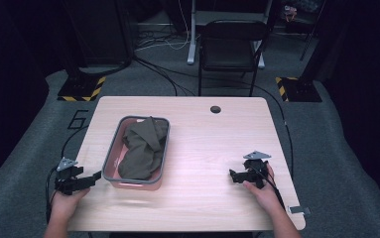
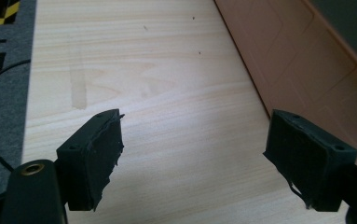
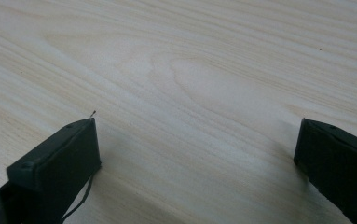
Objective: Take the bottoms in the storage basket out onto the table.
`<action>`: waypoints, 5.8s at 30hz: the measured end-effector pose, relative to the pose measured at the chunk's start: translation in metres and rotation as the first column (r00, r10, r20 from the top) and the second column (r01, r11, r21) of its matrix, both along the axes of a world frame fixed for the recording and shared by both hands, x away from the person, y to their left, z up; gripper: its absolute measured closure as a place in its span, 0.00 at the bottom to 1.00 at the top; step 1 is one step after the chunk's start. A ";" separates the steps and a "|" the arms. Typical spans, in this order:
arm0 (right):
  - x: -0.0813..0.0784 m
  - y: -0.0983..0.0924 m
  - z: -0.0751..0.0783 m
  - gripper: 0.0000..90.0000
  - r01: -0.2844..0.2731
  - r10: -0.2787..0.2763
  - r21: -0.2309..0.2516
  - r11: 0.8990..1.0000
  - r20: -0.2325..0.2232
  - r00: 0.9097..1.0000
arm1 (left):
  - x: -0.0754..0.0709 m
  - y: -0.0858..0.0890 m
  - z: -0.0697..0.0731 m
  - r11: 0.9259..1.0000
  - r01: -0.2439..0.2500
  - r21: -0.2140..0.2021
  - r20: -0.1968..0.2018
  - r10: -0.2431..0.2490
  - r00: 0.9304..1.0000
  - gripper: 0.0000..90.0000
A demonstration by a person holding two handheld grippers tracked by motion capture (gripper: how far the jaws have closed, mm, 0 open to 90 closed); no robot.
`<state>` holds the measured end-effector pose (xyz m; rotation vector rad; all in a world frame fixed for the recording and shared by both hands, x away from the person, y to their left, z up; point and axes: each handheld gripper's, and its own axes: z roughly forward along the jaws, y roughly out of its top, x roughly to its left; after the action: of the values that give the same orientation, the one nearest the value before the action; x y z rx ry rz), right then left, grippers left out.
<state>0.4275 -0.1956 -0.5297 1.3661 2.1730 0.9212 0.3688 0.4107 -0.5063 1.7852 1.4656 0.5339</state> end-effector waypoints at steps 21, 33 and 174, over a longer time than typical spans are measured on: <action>0.000 0.000 0.000 0.00 0.000 0.000 -0.001 1.000 0.000 1.000 | -0.011 0.013 0.024 0.996 -0.045 -0.079 -0.018 0.044 0.999 0.15; 0.000 0.000 0.000 0.00 0.000 0.000 0.000 1.000 0.000 1.000 | -0.013 0.016 0.035 0.990 -0.088 -0.107 -0.017 0.086 0.996 0.16; 0.000 0.000 0.000 0.00 0.000 0.000 -0.001 1.000 0.001 1.000 | 0.095 -0.134 0.093 0.986 0.161 -0.047 -0.095 -0.165 0.982 0.21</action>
<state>0.4276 -0.1958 -0.5297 1.3646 2.1726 0.9209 0.4641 0.2768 -0.4129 1.9041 1.3696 0.3355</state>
